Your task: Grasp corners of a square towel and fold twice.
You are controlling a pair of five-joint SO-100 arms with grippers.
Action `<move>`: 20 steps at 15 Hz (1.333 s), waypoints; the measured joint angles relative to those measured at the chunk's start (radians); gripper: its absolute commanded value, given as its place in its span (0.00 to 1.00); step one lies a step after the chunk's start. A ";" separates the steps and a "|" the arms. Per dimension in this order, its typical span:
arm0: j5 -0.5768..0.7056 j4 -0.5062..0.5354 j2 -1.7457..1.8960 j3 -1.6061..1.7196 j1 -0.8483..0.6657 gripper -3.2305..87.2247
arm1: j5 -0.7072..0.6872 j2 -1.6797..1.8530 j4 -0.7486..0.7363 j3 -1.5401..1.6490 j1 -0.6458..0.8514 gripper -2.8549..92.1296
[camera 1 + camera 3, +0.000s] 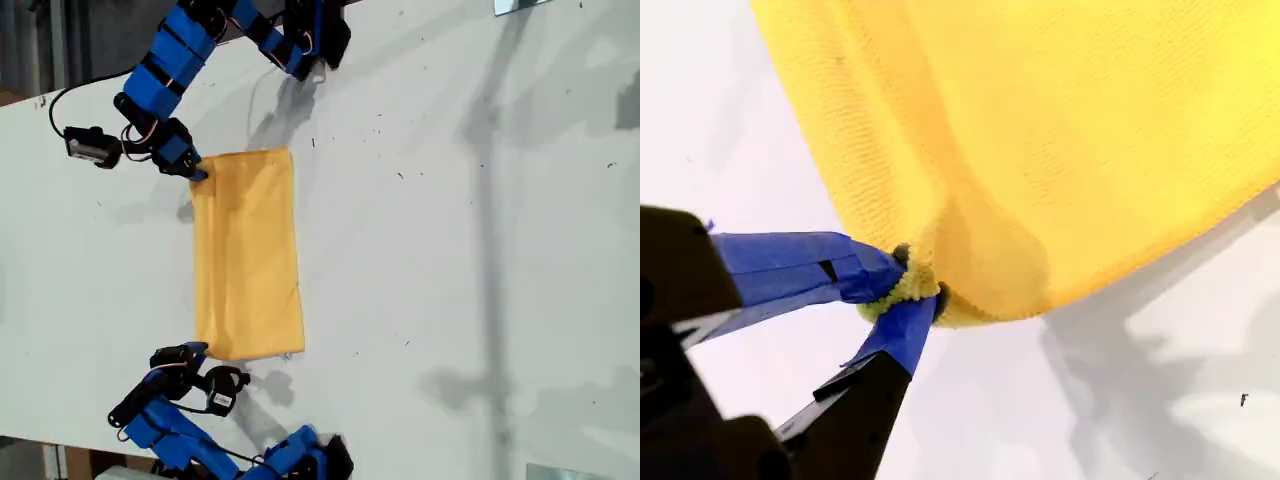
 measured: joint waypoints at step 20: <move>-0.348 -0.281 0.448 0.732 0.479 0.32 | 0.187 0.430 -0.044 0.577 -0.298 0.44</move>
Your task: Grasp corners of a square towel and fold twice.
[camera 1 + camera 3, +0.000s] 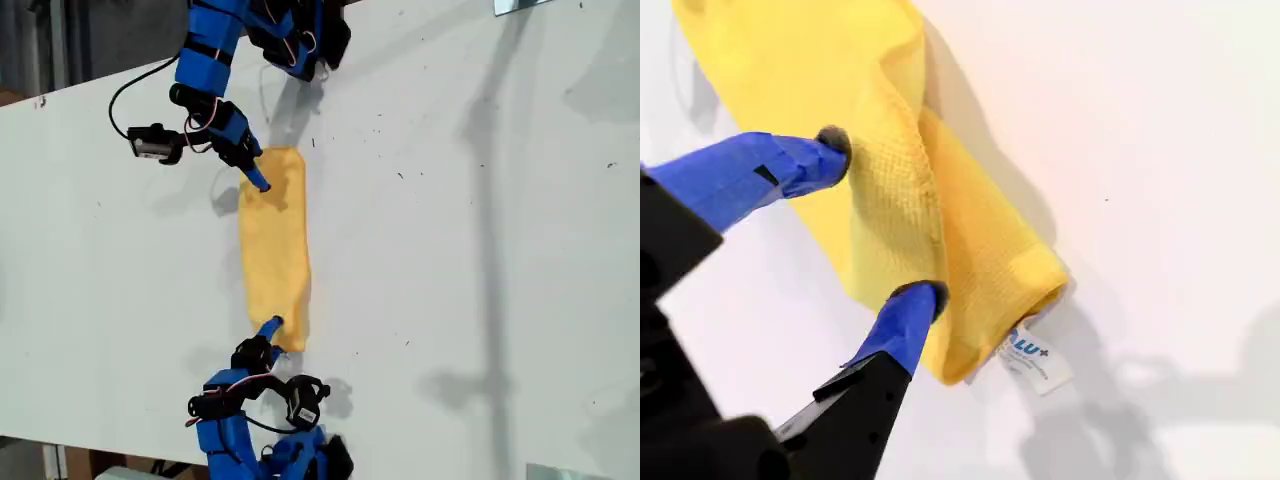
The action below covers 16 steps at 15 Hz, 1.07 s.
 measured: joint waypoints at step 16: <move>-0.075 0.216 0.680 0.259 -0.034 0.26 | -0.140 -0.594 -0.155 -0.075 0.288 0.03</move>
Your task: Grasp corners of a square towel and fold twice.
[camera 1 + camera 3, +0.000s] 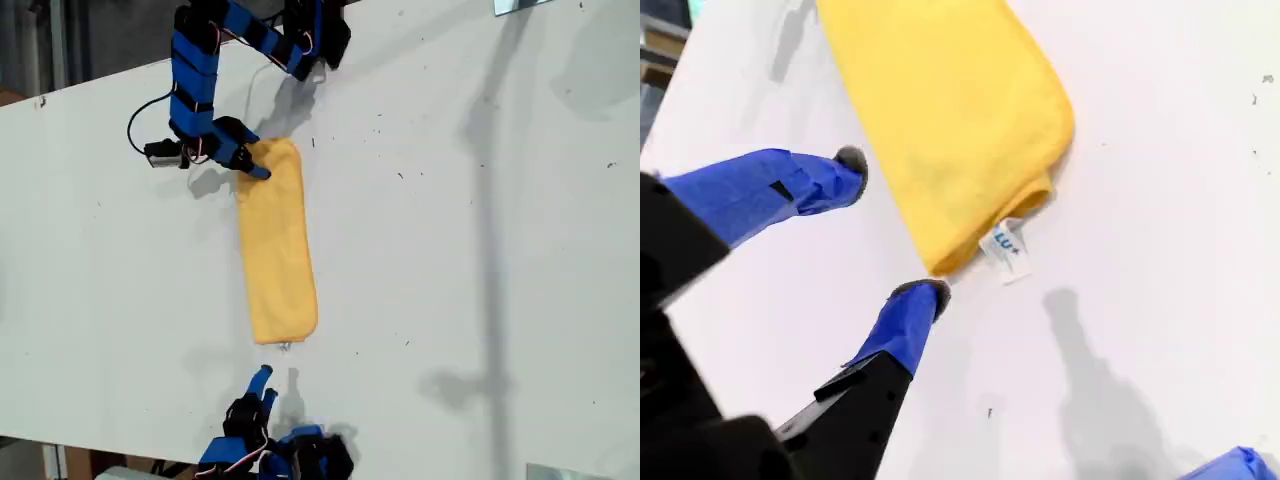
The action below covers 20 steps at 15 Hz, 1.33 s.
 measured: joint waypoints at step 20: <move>-0.175 -0.149 0.123 0.233 0.179 0.25 | -0.038 -0.290 0.141 -0.979 -0.362 0.03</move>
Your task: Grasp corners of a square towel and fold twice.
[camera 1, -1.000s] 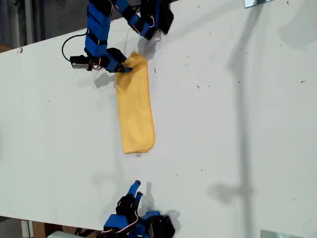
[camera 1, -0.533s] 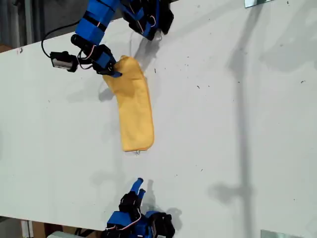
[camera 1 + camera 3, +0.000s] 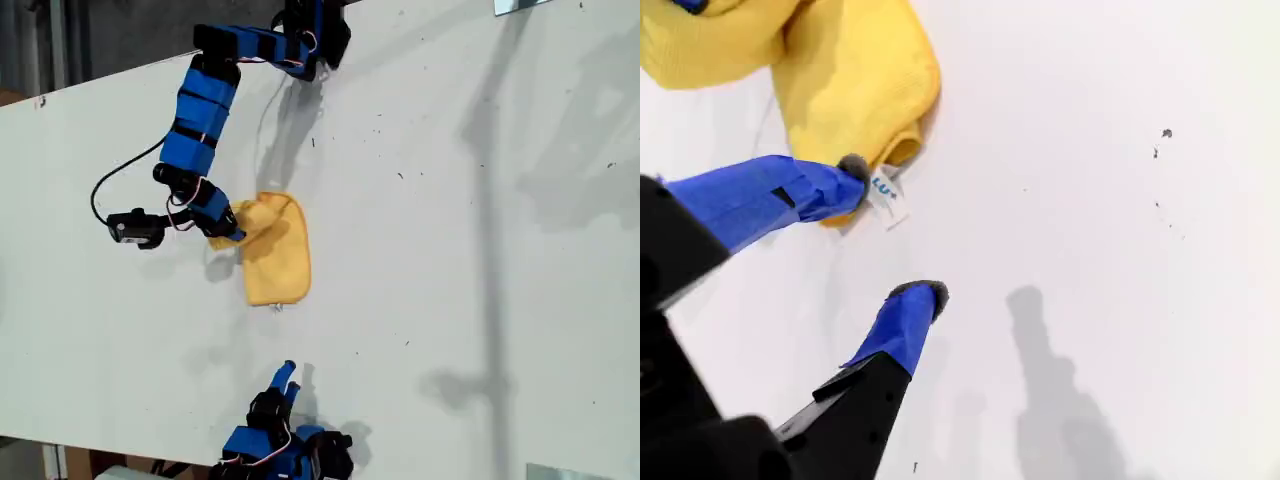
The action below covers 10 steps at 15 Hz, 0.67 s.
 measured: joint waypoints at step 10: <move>-0.005 0.000 0.186 0.129 -0.002 0.25 | -0.120 -0.052 -0.239 -0.018 -0.115 0.36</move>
